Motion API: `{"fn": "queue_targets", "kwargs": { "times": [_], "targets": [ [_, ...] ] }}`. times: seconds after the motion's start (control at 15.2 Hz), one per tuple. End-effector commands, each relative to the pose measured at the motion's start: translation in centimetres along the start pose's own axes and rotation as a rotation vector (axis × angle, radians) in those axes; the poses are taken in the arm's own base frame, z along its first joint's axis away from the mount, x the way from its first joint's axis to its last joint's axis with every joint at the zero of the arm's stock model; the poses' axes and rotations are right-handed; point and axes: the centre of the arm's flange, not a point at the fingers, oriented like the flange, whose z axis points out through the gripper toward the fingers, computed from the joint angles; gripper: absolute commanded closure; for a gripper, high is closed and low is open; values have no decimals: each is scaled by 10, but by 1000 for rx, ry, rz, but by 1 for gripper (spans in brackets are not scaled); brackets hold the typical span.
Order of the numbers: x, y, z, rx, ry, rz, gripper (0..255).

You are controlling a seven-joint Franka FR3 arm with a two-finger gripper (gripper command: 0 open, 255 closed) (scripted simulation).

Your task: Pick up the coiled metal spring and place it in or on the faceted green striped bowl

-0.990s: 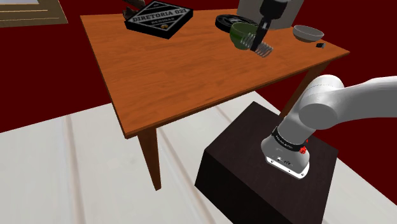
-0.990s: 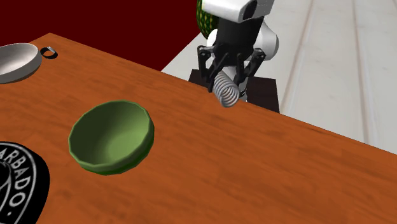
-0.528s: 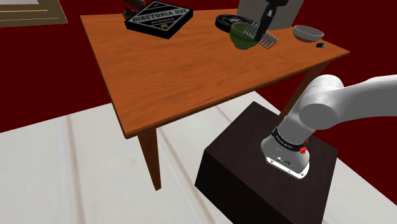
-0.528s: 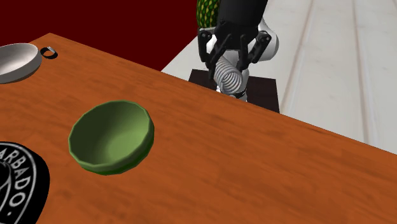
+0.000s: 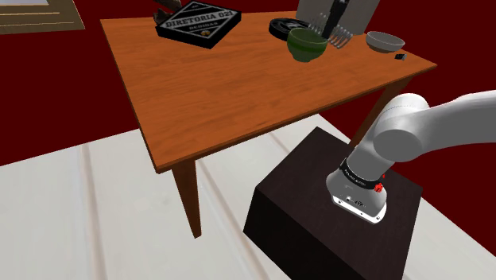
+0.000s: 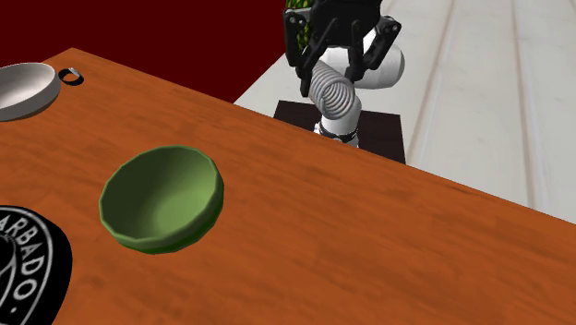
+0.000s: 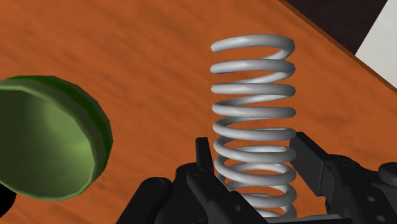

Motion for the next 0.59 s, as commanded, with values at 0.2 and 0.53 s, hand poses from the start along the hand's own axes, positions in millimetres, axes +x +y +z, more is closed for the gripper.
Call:
{"fn": "queue_targets", "kwargs": {
  "times": [0.2, 0.53],
  "targets": [
    [15, 58, 6, 0, 0, 0, 255],
    [32, 122, 15, 0, 0, 0, 255]
  ]
}}
